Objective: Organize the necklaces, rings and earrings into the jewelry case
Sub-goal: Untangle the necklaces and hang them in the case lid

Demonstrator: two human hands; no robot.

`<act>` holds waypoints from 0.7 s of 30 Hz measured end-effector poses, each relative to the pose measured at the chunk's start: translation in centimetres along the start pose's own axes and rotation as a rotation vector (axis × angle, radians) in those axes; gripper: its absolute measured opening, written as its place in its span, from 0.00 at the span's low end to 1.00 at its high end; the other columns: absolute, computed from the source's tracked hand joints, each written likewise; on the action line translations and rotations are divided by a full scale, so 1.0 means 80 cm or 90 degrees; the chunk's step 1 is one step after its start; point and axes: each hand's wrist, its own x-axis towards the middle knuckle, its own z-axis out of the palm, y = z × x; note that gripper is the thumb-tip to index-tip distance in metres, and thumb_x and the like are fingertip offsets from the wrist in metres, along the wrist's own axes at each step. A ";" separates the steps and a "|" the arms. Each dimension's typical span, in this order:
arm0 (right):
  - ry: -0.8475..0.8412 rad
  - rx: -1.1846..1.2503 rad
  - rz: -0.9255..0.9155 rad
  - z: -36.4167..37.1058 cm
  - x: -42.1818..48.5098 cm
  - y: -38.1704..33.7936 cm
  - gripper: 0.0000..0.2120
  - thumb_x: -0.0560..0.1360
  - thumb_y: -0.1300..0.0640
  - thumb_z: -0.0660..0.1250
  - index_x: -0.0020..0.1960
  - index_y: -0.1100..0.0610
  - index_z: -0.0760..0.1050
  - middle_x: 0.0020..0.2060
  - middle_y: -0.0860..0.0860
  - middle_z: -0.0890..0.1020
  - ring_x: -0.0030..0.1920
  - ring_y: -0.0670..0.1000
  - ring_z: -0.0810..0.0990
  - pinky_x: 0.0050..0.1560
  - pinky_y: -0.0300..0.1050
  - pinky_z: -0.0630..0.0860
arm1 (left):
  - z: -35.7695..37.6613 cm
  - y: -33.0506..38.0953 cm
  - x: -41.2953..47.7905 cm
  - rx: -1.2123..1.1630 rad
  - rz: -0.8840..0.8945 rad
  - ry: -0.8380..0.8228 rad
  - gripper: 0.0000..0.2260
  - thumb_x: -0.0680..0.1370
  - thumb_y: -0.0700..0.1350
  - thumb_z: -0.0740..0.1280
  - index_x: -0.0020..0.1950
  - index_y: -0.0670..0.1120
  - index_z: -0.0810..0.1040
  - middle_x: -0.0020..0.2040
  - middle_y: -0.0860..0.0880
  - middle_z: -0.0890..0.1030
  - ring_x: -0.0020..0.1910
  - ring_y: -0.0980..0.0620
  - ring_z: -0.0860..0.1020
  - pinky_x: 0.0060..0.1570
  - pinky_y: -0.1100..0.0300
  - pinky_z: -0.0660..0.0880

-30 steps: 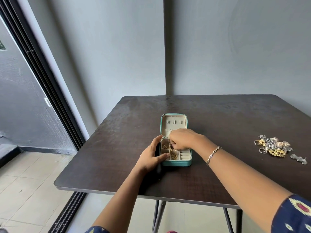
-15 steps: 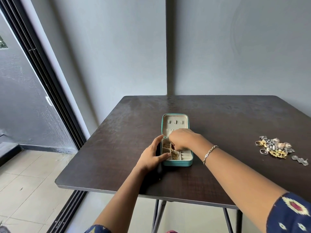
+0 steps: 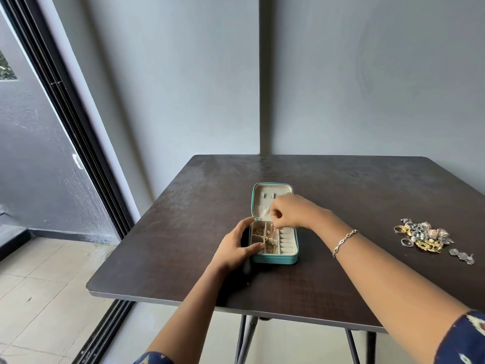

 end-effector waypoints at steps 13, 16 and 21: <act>0.122 0.206 -0.005 -0.013 -0.011 -0.001 0.11 0.66 0.67 0.67 0.32 0.53 0.71 0.34 0.49 0.77 0.33 0.44 0.72 0.32 0.31 0.67 | 0.003 -0.005 -0.002 -0.043 0.011 0.060 0.25 0.64 0.58 0.67 0.60 0.52 0.74 0.55 0.56 0.81 0.55 0.61 0.78 0.58 0.63 0.73; 0.117 0.223 -0.022 -0.020 -0.013 -0.004 0.07 0.67 0.67 0.67 0.38 0.56 0.77 0.34 0.46 0.78 0.33 0.40 0.72 0.33 0.31 0.68 | 0.004 -0.003 -0.001 -0.058 0.010 0.104 0.18 0.69 0.52 0.68 0.57 0.49 0.76 0.54 0.53 0.81 0.54 0.58 0.79 0.56 0.64 0.74; 0.126 0.212 -0.037 -0.027 -0.014 -0.005 0.06 0.67 0.67 0.66 0.41 0.58 0.79 0.36 0.49 0.80 0.33 0.41 0.73 0.35 0.32 0.69 | 0.001 0.007 0.004 -0.118 -0.005 0.198 0.07 0.76 0.39 0.66 0.52 0.48 0.78 0.53 0.46 0.81 0.52 0.51 0.79 0.55 0.58 0.76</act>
